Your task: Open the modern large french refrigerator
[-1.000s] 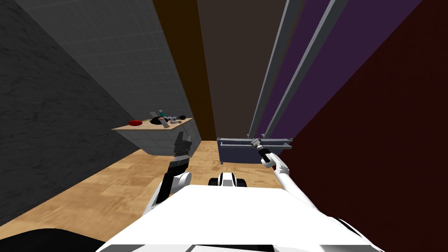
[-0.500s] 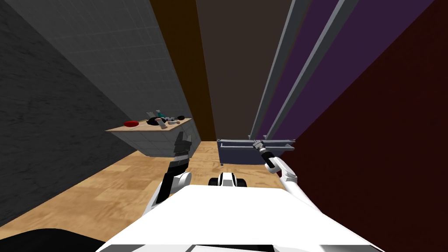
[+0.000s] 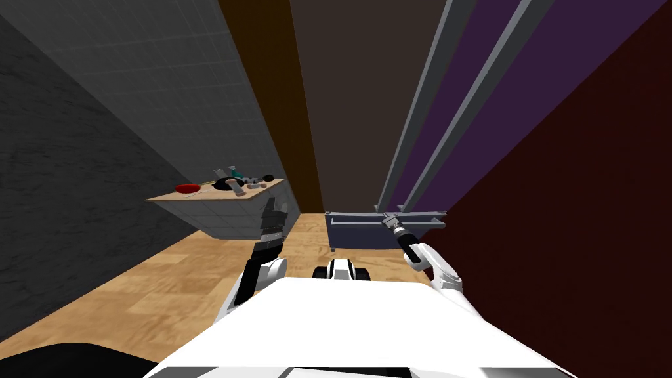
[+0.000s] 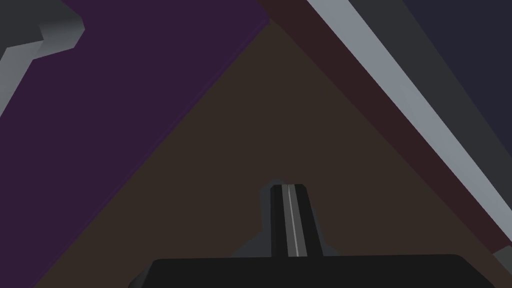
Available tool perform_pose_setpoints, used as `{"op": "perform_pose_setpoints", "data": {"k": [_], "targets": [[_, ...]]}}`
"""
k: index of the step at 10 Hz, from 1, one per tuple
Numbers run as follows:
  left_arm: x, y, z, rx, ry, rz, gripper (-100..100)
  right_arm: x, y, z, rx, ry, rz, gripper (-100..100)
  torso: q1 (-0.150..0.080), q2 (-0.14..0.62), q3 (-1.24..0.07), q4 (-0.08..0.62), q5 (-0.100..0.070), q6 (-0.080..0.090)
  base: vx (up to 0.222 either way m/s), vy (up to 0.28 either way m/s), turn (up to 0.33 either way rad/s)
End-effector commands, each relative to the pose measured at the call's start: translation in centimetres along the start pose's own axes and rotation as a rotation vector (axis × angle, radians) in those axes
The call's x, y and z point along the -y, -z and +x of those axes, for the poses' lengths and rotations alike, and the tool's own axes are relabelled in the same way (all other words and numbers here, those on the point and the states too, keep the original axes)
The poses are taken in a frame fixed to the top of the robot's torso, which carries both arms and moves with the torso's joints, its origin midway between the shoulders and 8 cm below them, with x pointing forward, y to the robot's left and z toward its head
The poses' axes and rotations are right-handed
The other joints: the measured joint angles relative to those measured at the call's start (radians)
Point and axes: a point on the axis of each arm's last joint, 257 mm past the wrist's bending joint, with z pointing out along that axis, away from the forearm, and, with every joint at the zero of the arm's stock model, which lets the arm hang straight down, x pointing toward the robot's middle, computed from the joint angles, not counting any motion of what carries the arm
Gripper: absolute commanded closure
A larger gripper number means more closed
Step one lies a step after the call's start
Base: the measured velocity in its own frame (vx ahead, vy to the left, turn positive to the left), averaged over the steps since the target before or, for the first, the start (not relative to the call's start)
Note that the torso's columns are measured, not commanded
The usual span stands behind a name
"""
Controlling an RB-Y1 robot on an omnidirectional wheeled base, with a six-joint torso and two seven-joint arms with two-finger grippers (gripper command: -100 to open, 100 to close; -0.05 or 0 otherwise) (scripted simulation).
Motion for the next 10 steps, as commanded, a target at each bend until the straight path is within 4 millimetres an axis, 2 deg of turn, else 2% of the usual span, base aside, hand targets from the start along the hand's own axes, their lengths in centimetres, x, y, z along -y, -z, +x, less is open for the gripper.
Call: {"op": "perform_pose_setpoints", "data": {"k": [1, 2, 3, 4, 5, 6, 7, 10], "targets": [[0.0, 0.0, 0.0, 0.0, 0.0, 0.0, 0, 0.1, 2.3, -0.3, 0.012, -0.001, -0.016, 100, 0.0, 0.001, 0.0, 0.0, 0.0, -0.001, 0.1, 0.022, -0.031], [0.0, 0.0, 0.0, 0.0, 0.0, 0.0, 0, -0.2, 3.3, -0.2, 0.005, 0.001, -0.021, 100, -0.001, 0.0, 0.0, 0.0, 0.0, -0.001, 0.086, 0.023, -0.026], [0.0, 0.0, 0.0, 0.0, 0.0, 0.0, 0, 0.2, 3.2, -1.0, 0.022, 0.004, -0.013, 100, 0.0, 0.001, 0.0, 0.0, 0.0, -0.002, 0.032, 0.012, -0.01], [0.0, 0.0, 0.0, 0.0, 0.0, 0.0, 0, 0.0, 4.7, -0.6, 0.013, 0.003, -0.029, 100, 0.001, 0.003, 0.001, 0.001, 0.0, -0.003, 0.068, 0.024, -0.019], [0.0, 0.0, 0.0, 0.0, 0.0, 0.0, 0, 0.1, 5.2, -1.1, 0.021, 0.006, -0.028, 100, 0.003, 0.002, 0.001, 0.001, 0.001, -0.001, 0.072, 0.031, -0.036], [0.0, 0.0, 0.0, 0.0, 0.0, 0.0, 0, 0.0, 5.2, -0.3, 0.002, 0.007, -0.028, 100, 0.004, 0.002, 0.001, 0.002, 0.002, -0.002, 0.023, 0.007, -0.029], [0.0, 0.0, 0.0, 0.0, 0.0, 0.0, 0, 1.2, 5.5, -0.3, 0.001, 0.015, -0.022, -100, 0.001, 0.003, 0.002, 0.002, 0.001, -0.002, -0.008, 0.042, 0.005], [0.0, 0.0, 0.0, 0.0, 0.0, 0.0, 0, 3.2, 5.9, -0.7, 0.007, 0.03, -0.01, -100, -0.003, 0.001, 0.001, -0.001, -0.001, 0.002, -0.022, 0.069, 0.004]]}}
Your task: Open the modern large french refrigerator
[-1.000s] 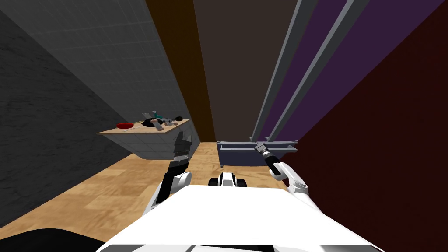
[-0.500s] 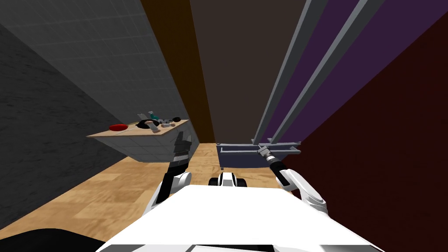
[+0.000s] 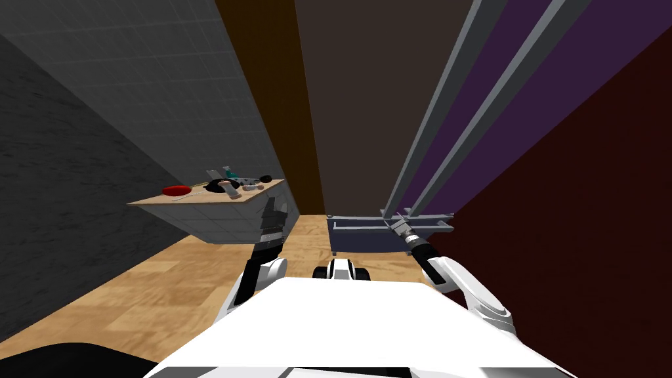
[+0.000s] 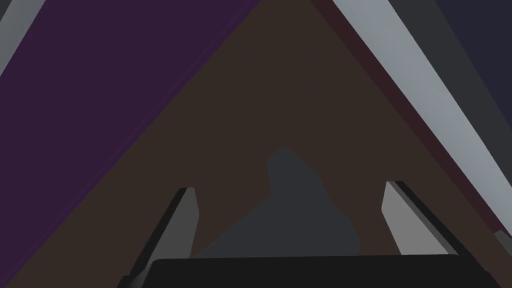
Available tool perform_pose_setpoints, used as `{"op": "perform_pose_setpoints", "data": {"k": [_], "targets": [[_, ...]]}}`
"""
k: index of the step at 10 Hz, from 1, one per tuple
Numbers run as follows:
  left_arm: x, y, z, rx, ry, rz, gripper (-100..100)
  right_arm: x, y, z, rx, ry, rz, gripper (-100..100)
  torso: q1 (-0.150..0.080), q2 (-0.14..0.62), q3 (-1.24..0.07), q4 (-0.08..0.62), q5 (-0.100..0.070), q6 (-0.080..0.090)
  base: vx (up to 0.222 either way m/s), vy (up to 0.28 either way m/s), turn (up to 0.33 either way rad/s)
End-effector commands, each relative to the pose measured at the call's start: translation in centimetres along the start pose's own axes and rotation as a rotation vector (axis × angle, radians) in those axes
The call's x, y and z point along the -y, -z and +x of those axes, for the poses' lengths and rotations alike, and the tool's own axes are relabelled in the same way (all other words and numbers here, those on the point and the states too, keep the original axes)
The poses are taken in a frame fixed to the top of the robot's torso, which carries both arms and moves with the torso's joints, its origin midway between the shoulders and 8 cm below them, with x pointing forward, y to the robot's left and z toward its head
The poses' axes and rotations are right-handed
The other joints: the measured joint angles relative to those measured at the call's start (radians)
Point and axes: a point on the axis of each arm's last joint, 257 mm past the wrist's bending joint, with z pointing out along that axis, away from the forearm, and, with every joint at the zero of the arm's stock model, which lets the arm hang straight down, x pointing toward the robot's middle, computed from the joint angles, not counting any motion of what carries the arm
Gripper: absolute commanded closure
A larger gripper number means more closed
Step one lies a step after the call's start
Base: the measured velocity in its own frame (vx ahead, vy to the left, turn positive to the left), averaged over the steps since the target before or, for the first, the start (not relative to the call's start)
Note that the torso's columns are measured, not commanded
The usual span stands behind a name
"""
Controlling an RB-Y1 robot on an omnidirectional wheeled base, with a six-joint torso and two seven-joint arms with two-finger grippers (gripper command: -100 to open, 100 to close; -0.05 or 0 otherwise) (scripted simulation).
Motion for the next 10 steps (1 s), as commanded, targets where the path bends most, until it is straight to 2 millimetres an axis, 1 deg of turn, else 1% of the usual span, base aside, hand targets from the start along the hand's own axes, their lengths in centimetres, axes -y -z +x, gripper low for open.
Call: {"op": "perform_pose_setpoints", "data": {"k": [1, 2, 3, 4, 5, 6, 8, 10], "targets": [[0.0, 0.0, 0.0, 0.0, 0.0, 0.0, 0, 0.7, 0.1, -0.2, 0.003, 0.005, 0.004, -100, -0.002, -0.002, -0.001, -0.001, -0.001, 0.0, -0.011, 0.031, -0.002], [0.0, 0.0, 0.0, 0.0, 0.0, 0.0, 0, 0.7, 0.1, -0.2, 0.002, 0.004, 0.005, -100, -0.004, -0.003, -0.002, -0.001, -0.001, 0.0, -0.004, 0.008, 0.0], [0.0, 0.0, 0.0, 0.0, 0.0, 0.0, 0, 0.7, 0.1, -0.2, 0.002, 0.004, 0.005, 100, -0.005, -0.003, -0.002, -0.001, -0.002, 0.0, -0.003, 0.005, 0.005], [0.0, 0.0, 0.0, 0.0, 0.0, 0.0, 0, 1.8, 0.5, 0.9, -0.036, 0.002, 0.037, 100, -0.003, -0.002, -0.002, 0.0, 0.0, 0.001, -0.037, 0.185, -0.192], [0.0, 0.0, 0.0, 0.0, 0.0, 0.0, 0, 1.8, 0.5, 0.9, -0.036, 0.002, 0.037, 100, 0.007, 0.001, 0.0, 0.0, 0.002, 0.002, -0.064, 0.222, -0.122], [0.0, 0.0, 0.0, 0.0, 0.0, 0.0, 0, 2.4, 0.8, 1.5, -0.055, 0.001, 0.053, 100, 0.007, 0.001, 0.001, 0.0, 0.002, -0.001, -0.083, 0.178, -0.07], [0.0, 0.0, 0.0, 0.0, 0.0, 0.0, 0, 3.5, 1.3, 2.6, -0.092, -0.001, 0.087, 100, -0.002, 0.0, 0.0, 0.0, -0.001, 0.0, -0.1, 0.199, -0.134], [0.0, 0.0, 0.0, 0.0, 0.0, 0.0, 0, 4.7, 1.9, 3.7, -0.13, -0.002, 0.121, 100, 0.0, -0.003, -0.002, -0.001, 0.0, 0.0, -0.109, 0.234, -0.129]]}}
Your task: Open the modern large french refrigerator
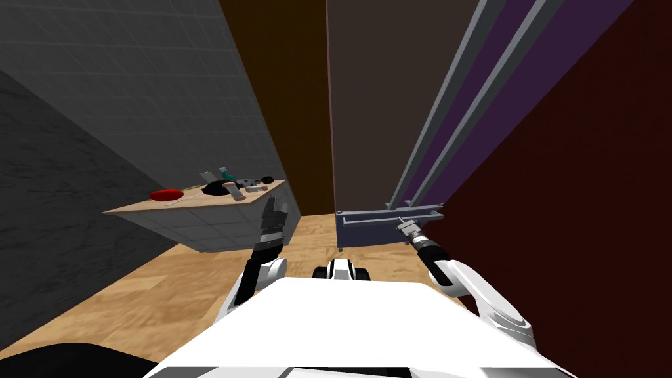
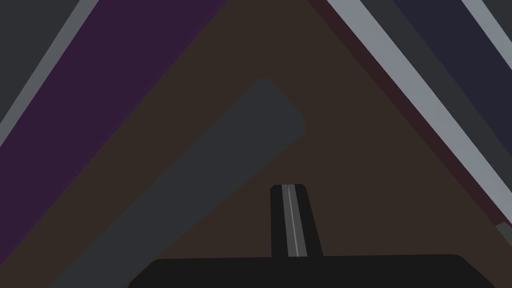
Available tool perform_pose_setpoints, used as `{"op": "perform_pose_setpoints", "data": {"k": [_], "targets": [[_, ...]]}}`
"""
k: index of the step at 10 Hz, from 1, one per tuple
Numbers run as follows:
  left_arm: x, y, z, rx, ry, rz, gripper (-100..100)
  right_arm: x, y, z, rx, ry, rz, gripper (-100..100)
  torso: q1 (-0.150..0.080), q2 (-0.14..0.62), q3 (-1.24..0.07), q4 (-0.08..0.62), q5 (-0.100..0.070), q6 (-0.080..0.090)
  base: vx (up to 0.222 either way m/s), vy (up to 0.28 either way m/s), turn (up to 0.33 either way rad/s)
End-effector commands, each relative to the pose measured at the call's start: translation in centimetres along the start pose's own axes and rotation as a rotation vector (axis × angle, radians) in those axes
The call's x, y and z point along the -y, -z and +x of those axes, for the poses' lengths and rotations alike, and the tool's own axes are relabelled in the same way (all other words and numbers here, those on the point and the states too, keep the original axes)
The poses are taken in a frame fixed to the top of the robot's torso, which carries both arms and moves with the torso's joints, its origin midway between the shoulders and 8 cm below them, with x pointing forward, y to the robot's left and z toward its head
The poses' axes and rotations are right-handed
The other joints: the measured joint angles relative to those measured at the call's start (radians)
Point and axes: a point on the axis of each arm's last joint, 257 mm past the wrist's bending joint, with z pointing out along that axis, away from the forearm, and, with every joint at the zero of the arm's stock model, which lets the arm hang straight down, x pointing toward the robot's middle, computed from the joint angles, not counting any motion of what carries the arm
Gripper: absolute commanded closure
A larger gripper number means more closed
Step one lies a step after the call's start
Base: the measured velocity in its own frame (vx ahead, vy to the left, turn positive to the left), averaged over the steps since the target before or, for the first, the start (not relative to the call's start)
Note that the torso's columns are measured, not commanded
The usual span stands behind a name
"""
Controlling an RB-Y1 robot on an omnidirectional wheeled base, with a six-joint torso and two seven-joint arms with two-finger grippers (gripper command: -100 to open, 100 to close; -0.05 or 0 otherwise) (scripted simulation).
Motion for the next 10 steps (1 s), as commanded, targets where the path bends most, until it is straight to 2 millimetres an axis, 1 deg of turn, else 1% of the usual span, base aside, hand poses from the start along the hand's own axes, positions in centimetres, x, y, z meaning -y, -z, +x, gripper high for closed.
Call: {"op": "perform_pose_setpoints", "data": {"k": [1, 2, 3, 4, 5, 6, 10], "targets": [[0.0, 0.0, 0.0, 0.0, 0.0, 0.0, 0, 1.6, 0.5, 1.5, -0.051, -0.001, 0.045, 100, 0.0, 0.002, 0.001, 0.0, 0.0, 0.0, -0.122, 0.293, -0.141], [0.0, 0.0, 0.0, 0.0, 0.0, 0.0, 0, 2.2, 0.8, 2.1, -0.07, -0.002, 0.062, 100, 0.002, 0.001, 0.001, 0.0, 0.001, 0.0, -0.082, 0.265, -0.143], [0.0, 0.0, 0.0, 0.0, 0.0, 0.0, 0, 2.9, 1.0, 2.7, -0.089, -0.003, 0.079, 100, -0.001, -0.001, -0.001, 0.0, 0.0, 0.0, -0.072, 0.238, -0.133], [0.0, 0.0, 0.0, 0.0, 0.0, 0.0, 0, 2.4, 0.9, 2.1, -0.075, -0.002, 0.066, 100, -0.003, -0.001, -0.001, 0.0, -0.001, 0.0, -0.036, 0.114, -0.035], [0.0, 0.0, 0.0, 0.0, 0.0, 0.0, 0, 1.8, 0.7, 1.4, -0.055, 0.001, 0.048, -100, -0.009, -0.003, -0.002, -0.001, -0.002, 0.0, 0.046, -0.088, 0.118], [0.0, 0.0, 0.0, 0.0, -0.001, 0.0, 0, 1.7, 0.6, 1.3, -0.05, 0.001, 0.044, -100, -0.017, -0.005, -0.003, -0.001, -0.005, -0.001, 0.076, -0.167, 0.103], [0.0, 0.0, 0.0, 0.0, -0.001, 0.0, 0, -0.1, 0.1, -0.6, 0.01, 0.006, -0.012, -100, 0.0, 0.001, 0.001, 0.0, 0.0, 0.0, 0.101, -0.207, 0.117]]}}
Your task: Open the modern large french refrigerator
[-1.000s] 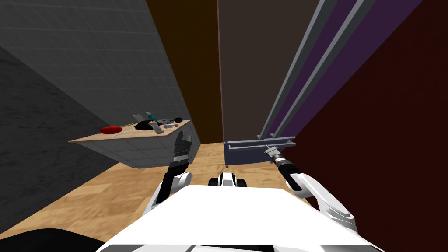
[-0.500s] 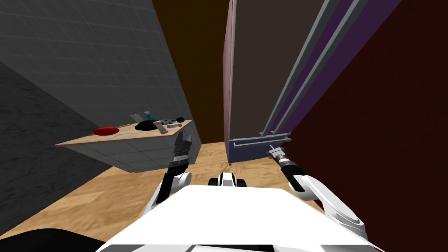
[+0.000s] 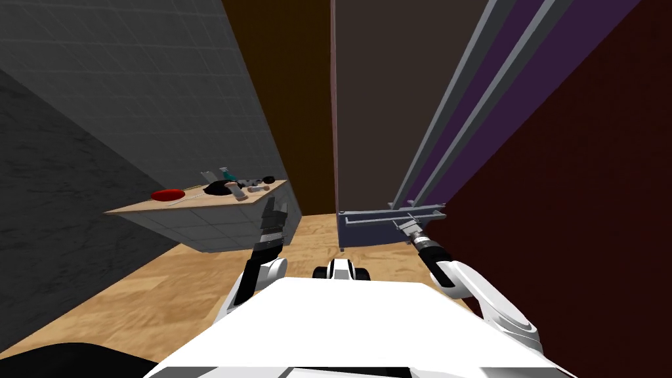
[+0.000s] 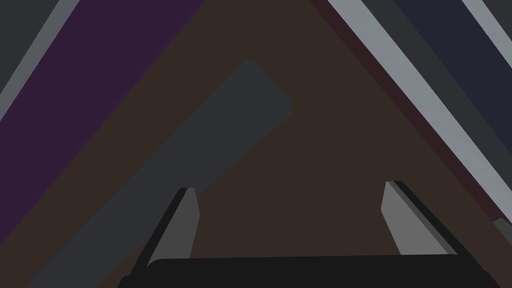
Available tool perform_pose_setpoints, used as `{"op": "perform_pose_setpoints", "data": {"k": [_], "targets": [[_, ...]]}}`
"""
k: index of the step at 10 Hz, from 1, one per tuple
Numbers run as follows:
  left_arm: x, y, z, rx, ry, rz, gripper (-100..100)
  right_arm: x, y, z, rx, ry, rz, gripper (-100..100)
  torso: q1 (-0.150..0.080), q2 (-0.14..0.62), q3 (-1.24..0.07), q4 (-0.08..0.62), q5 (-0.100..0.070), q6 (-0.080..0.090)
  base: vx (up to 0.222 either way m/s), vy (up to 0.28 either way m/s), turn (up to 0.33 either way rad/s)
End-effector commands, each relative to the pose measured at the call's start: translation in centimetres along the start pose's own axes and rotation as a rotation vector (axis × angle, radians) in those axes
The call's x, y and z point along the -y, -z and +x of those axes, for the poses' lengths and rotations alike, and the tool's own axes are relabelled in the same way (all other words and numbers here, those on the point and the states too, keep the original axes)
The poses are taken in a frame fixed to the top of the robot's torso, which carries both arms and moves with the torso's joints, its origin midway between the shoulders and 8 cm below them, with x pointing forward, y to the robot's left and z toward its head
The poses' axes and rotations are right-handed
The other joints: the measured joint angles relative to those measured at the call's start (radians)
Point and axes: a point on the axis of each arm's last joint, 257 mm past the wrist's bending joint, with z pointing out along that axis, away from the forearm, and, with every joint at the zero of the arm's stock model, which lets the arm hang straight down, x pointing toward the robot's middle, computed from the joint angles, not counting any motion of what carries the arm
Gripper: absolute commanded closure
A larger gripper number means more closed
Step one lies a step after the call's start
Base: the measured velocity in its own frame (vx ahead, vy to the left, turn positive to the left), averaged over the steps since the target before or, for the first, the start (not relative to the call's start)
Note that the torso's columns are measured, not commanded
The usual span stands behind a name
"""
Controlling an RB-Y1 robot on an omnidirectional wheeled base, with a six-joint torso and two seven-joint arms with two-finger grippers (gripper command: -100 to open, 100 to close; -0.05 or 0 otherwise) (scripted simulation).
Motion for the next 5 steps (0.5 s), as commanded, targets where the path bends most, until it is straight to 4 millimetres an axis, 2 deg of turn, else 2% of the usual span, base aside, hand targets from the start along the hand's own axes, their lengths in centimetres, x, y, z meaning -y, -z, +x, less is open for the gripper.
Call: {"op": "perform_pose_setpoints", "data": {"k": [1, 5], "targets": [[0.0, 0.0, 0.0, 0.0, 0.0, 0.0, 0, -1.1, -0.3, -1.3, 0.04, 0.003, -0.038, -100, 0.002, 0.001, 0.001, 0.0, 0.001, 0.0, 0.066, -0.182, 0.104], [0.0, 0.0, 0.0, 0.0, 0.0, 0.0, 0, -2.8, -0.5, -2.9, 0.093, 0.007, -0.088, -100, -0.003, -0.002, -0.001, 0.0, -0.001, 0.0, 0.077, -0.19, 0.116]]}}
